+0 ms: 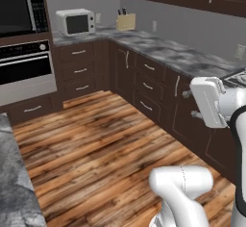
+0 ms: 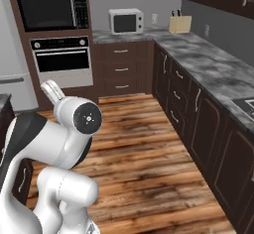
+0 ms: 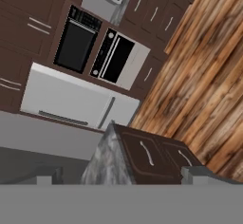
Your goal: Move the bowls from the cabinet to the plates on the dining table.
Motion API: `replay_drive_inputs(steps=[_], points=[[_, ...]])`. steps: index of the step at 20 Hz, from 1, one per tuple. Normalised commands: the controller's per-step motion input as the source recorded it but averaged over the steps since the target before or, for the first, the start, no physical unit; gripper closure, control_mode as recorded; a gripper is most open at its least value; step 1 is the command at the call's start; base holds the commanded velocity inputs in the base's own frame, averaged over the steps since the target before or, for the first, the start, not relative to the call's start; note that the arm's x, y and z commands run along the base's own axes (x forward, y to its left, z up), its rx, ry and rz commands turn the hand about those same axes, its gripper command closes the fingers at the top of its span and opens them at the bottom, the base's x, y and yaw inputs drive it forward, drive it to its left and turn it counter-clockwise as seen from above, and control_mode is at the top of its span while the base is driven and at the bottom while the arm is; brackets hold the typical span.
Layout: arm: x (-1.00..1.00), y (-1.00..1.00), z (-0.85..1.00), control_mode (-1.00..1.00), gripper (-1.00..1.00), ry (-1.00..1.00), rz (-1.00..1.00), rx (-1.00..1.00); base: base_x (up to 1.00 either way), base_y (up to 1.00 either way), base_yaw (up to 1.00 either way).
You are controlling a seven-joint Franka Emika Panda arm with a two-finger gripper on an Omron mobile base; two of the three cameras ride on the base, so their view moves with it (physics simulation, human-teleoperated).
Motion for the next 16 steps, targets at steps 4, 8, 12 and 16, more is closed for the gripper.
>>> replay_drive_inputs(steps=[4,8,12,16], points=[[0.00,0.00,0.00,1.00,-1.00,0.00,0.00,0.00,0.00,0.00,-0.22],[0.00,0.00,0.00,1.00,-1.00,0.00,0.00,0.00,0.00,0.00,-0.22],[0.00,0.00,0.00,1.00,-1.00,0.00,0.00,0.00,0.00,0.00,-0.21],[0.00,0.00,0.00,1.00,-1.00,0.00,0.00,0.00,0.00,0.00,-0.23]])
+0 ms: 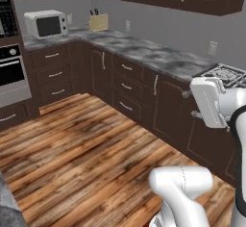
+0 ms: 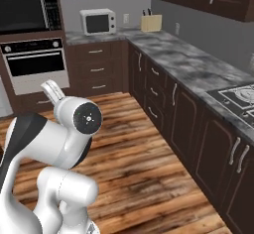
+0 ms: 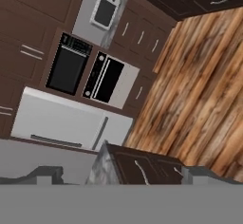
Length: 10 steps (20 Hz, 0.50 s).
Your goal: Move the bowls from the cabinet to the plates on the dining table.
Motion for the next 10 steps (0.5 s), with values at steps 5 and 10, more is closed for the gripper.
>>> replay_drive_inputs(steps=[5,10], points=[[0.00,0.00,0.00,1.00,-1.00,0.00,0.00,0.00,0.00,0.00,-0.23],[0.00,0.00,0.00,1.00,-1.00,0.00,0.00,0.00,0.00,0.00,-0.22]])
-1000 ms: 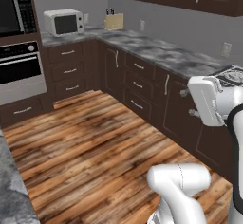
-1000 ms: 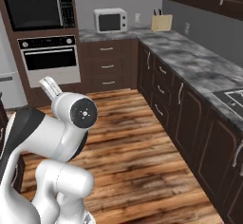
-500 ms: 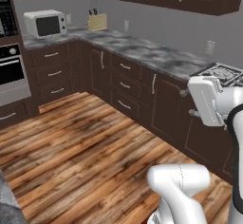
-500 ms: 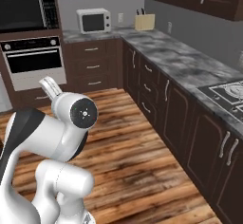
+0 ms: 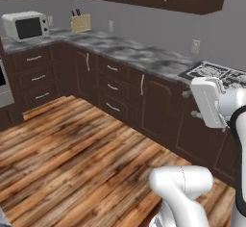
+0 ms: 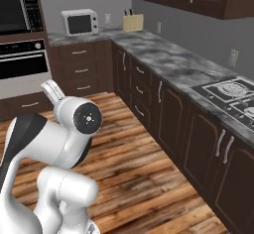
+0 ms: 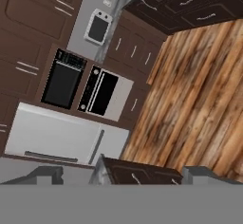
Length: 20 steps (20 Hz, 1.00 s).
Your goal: Move the bowls from the cabinet to the plates on the dining table.
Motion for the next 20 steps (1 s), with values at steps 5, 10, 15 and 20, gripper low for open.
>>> replay_drive_inputs(steps=[5,10,15,20], points=[[0.00,0.00,0.00,1.00,-1.00,0.00,0.00,0.00,0.00,0.00,-0.22],[0.00,0.00,0.00,1.00,-1.00,0.00,0.00,0.00,0.00,0.00,-0.22],[0.00,0.00,0.00,1.00,-1.00,0.00,0.00,0.00,0.00,0.00,-0.22],[0.00,0.00,0.00,1.00,-1.00,0.00,0.00,0.00,0.00,0.00,-0.22]])
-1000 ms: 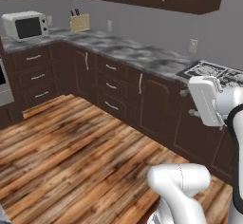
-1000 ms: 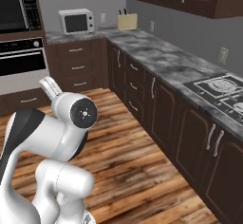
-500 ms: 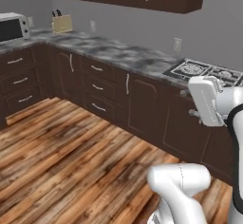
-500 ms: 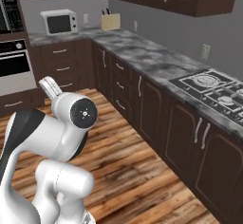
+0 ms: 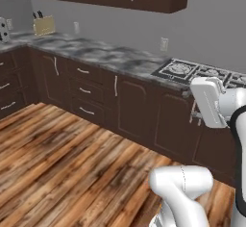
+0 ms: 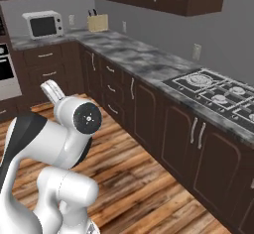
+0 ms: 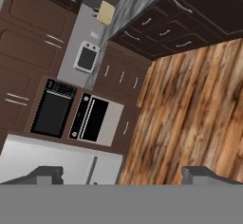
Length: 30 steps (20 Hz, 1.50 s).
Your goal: Move the bowls from the cabinet to the plates on the dining table.
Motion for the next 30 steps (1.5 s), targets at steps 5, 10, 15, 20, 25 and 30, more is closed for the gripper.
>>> replay_drive_inputs(steps=[5,10,15,20,25,30], points=[[0.00,0.00,0.00,1.00,-1.00,0.00,0.00,0.00,0.00,0.00,-0.22],[0.00,0.00,0.00,1.00,-1.00,0.00,0.00,0.00,0.00,0.00,-0.23],[0.00,0.00,0.00,1.00,-1.00,0.00,0.00,0.00,0.00,0.01,-0.23],[0.00,0.00,0.00,1.00,-1.00,0.00,0.00,0.00,0.00,0.01,-0.22],[0.00,0.00,0.00,1.00,-1.00,0.00,0.00,0.00,0.00,0.00,-0.22],[0.00,0.00,0.00,1.00,-1.00,0.00,0.00,0.00,0.00,0.00,-0.22]])
